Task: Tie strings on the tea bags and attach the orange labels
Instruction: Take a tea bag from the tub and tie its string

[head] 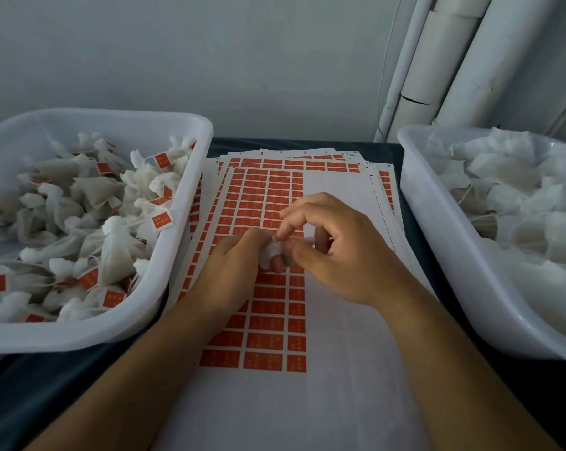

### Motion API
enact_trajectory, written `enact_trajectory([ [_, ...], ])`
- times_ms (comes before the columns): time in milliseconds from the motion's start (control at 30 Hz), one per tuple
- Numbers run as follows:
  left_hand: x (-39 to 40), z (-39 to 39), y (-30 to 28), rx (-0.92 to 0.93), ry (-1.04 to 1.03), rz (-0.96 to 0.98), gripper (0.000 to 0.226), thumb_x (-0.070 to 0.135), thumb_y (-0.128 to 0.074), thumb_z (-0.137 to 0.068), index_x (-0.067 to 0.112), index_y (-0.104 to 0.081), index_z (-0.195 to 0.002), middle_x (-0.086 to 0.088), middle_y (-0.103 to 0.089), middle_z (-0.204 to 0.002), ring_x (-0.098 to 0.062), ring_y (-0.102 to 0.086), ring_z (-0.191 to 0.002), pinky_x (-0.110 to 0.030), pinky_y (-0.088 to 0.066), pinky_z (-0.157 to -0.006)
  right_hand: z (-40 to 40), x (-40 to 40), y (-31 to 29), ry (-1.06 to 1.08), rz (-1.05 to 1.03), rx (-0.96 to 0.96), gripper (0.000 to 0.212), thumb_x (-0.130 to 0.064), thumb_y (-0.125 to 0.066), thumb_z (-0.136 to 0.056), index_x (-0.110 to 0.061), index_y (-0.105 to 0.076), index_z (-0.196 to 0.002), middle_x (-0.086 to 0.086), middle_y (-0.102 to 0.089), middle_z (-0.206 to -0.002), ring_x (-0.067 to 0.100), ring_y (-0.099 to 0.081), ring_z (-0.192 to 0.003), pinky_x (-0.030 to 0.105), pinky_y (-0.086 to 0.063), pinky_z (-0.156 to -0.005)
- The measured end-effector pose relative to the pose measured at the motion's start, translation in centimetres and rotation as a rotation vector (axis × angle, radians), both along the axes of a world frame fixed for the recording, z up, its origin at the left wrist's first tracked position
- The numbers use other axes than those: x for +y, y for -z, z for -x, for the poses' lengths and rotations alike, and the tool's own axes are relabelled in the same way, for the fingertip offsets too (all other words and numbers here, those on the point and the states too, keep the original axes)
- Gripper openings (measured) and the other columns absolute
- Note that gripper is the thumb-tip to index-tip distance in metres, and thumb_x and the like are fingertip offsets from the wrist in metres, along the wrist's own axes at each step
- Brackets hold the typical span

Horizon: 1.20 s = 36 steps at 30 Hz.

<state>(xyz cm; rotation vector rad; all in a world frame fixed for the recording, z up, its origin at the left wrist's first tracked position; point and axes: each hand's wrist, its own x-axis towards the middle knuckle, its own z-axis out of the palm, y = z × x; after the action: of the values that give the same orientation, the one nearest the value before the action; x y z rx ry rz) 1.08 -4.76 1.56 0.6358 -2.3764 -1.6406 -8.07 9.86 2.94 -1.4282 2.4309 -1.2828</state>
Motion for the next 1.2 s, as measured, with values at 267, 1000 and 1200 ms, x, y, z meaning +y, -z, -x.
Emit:
enact_trajectory([
  [267,-0.4,0.2,0.3,0.005,-0.037,-0.011,0.045,0.031,-0.034,-0.107,0.024,-0.076,-0.091,0.008,-0.075,-0.078,-0.003,-0.069,-0.076,-0.027,-0.046,-0.071,-0.2,0.0,-0.1,-0.111,-0.025,-0.015,0.018,-0.032,-0.074,-0.094,-0.026,-0.074,-0.111,-0.029,-0.062,-0.1,-0.017,-0.057,-0.083,0.002,-0.043,-0.069],
  [1000,-0.6,0.5,0.8,-0.029,-0.176,-0.107,0.055,0.059,-0.032,-0.104,0.043,-0.079,-0.079,0.017,-0.076,-0.084,-0.007,-0.07,-0.09,-0.032,-0.045,-0.086,-0.1,-0.4,0.5,-0.024,-0.127,0.007,0.034,-0.035,-0.075,-0.092,-0.032,-0.07,-0.125,-0.02,-0.067,-0.122,0.004,-0.061,-0.109,0.019,-0.05,-0.095],
  [1200,-0.5,0.1,0.3,0.034,-0.07,-0.043,0.07,0.074,-0.015,-0.094,0.047,-0.078,-0.08,0.018,-0.077,-0.083,0.01,-0.068,-0.085,-0.026,-0.042,-0.081,-0.3,-1.0,0.8,0.03,-0.019,0.005,0.018,-0.04,-0.073,-0.094,-0.031,-0.073,-0.109,-0.028,-0.061,-0.102,-0.001,-0.062,-0.094,0.014,-0.049,-0.08],
])
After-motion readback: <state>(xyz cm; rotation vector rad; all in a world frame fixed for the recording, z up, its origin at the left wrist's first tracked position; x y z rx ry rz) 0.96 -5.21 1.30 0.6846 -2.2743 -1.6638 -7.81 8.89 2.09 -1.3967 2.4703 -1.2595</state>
